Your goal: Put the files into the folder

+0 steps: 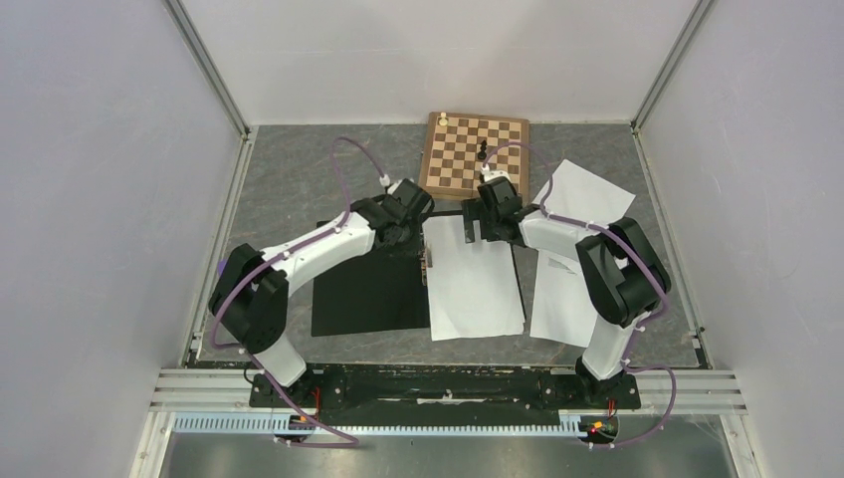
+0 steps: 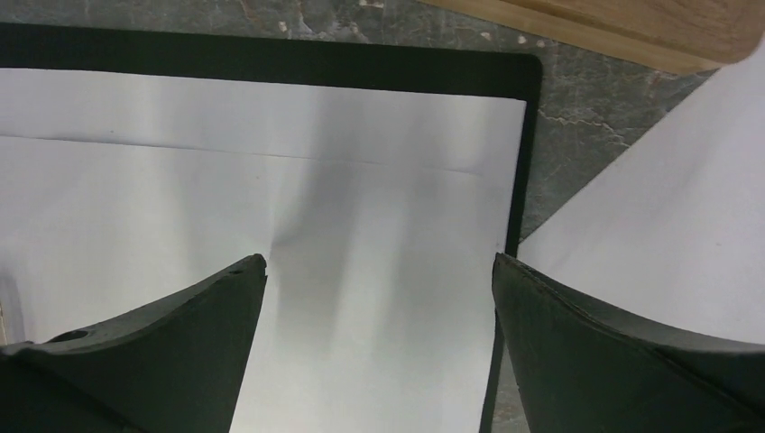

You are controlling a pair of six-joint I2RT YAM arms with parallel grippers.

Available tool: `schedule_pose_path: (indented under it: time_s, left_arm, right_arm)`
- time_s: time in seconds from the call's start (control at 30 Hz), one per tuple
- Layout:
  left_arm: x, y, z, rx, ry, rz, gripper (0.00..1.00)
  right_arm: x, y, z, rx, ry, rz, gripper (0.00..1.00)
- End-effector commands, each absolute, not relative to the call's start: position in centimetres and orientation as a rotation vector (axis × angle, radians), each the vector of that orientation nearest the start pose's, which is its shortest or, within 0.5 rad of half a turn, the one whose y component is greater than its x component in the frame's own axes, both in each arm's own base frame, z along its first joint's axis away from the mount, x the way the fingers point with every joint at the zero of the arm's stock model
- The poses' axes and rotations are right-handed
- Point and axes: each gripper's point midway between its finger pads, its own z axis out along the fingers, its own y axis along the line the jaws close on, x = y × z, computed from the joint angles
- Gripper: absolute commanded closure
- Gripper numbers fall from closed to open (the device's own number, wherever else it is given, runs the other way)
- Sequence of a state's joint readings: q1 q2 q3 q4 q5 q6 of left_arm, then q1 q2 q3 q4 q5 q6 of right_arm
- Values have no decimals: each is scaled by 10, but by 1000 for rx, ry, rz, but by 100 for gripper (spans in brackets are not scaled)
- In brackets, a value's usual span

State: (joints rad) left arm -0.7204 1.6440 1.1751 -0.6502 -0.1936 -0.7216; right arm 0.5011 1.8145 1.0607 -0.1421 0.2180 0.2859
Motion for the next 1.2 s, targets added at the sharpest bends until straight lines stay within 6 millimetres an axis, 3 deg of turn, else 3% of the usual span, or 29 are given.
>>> schedule_pose_path:
  time_s: [0.0,0.07,0.13,0.27,0.47,0.6,0.73,0.9,1.0,1.17]
  left_arm:
    - [324,-255,116,-81,2563,-286,82]
    - [341,-262,124,-94,2527,-323,81]
    - [354,-269,128,-100,2501,-363,81]
    - [380,-273,129,-121,2464,-388,81]
    - [418,-274,110,-231,2459,-489,81]
    - [439,-282,99,-276,2454,-566,82]
    - [449,-281,93,-323,2441,-582,83]
    - [448,-270,90,-357,2445,-573,83]
    - [441,-266,94,-362,2450,-601,83]
    - [432,-259,104,-372,2440,-614,84]
  right_arm:
    - [402,169,72,-106,2348,78,1]
    - [395,162,88,-93,2336,85,1]
    - [376,157,95,-96,2355,103,1]
    - [308,162,89,-141,2382,195,1]
    - [196,175,56,-200,2448,341,8]
    - [152,185,53,-203,2459,420,9]
    - [123,196,52,-228,2466,447,9]
    - [93,200,25,-261,2513,393,10]
    - [90,200,18,-213,2495,369,10]
    - [103,197,16,-137,2430,312,14]
